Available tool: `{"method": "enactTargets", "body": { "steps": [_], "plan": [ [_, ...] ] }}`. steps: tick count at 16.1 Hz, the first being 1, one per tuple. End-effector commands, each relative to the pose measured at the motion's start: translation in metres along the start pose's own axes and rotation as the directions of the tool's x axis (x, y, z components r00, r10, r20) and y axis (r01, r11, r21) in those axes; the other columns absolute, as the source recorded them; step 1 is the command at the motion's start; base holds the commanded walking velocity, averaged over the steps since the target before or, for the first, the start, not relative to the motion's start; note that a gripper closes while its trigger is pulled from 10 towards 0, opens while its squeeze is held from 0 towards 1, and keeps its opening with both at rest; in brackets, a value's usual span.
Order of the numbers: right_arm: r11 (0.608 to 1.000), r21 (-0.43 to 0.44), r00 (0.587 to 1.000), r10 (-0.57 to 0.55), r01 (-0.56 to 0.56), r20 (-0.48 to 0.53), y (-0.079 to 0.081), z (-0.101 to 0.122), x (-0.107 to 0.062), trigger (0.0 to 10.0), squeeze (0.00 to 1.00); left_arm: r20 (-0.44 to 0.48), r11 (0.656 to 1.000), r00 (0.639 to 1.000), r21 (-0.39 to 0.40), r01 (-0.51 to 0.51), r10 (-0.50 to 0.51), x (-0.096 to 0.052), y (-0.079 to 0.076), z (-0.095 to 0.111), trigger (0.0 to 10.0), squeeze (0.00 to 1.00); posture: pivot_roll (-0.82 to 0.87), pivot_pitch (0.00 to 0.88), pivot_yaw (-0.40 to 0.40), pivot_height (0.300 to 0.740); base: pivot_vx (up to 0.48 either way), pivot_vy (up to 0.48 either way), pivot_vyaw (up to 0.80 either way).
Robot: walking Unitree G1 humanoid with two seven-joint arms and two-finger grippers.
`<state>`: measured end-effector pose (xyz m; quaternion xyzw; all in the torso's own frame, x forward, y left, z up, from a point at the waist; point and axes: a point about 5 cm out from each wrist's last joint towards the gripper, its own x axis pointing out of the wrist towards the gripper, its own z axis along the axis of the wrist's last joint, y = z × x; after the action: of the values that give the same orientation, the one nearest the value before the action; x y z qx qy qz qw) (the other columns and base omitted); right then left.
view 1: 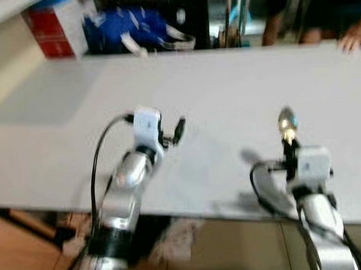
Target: Setting the table
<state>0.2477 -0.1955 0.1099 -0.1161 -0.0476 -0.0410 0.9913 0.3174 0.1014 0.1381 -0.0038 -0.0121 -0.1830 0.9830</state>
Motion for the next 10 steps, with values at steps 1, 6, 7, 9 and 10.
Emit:
{"method": "enactTargets", "body": {
  "steps": [1,6,7,9,10],
  "plan": [
    [1.000,0.011,0.999,0.010,-0.010,0.032,0.001,0.010,0.008,0.0,0.00,-0.002,1.000,1.000,0.004,-0.016,0.016,-0.003,0.005,0.001,10.0,0.00,-0.08,0.013,0.079,0.740,0.000,0.000,0.00],
    [0.999,0.015,0.999,0.041,-0.042,0.027,0.004,0.014,0.057,0.0,0.00,-0.039,0.998,0.997,-0.027,0.064,-0.065,-0.007,-0.013,-0.004,10.0,0.00,-0.03,0.009,0.047,0.740,0.000,0.000,0.00],
    [0.998,0.006,0.998,0.059,-0.059,0.020,0.005,0.012,0.060,0.0,0.00,-0.036,0.995,0.995,-0.032,0.091,-0.092,-0.011,-0.018,-0.006,10.0,0.00,-0.01,0.016,0.032,0.740,0.000,0.000,0.00],
    [0.998,-0.001,0.998,0.066,-0.066,-0.003,0.003,0.005,0.067,0.0,0.00,-0.055,0.981,0.981,0.041,0.188,-0.185,-0.022,-0.027,-0.020,10.0,0.00,0.02,0.033,0.016,0.740,0.000,0.000,0.00],
    [0.997,-0.015,0.997,0.070,-0.071,-0.026,0.001,-0.002,0.075,0.0,0.00,-0.079,0.966,0.967,0.069,0.248,-0.243,-0.032,-0.028,-0.029,10.0,0.00,0.04,0.049,0.014,0.740,0.000,0.000,0.00]
  ]
}}
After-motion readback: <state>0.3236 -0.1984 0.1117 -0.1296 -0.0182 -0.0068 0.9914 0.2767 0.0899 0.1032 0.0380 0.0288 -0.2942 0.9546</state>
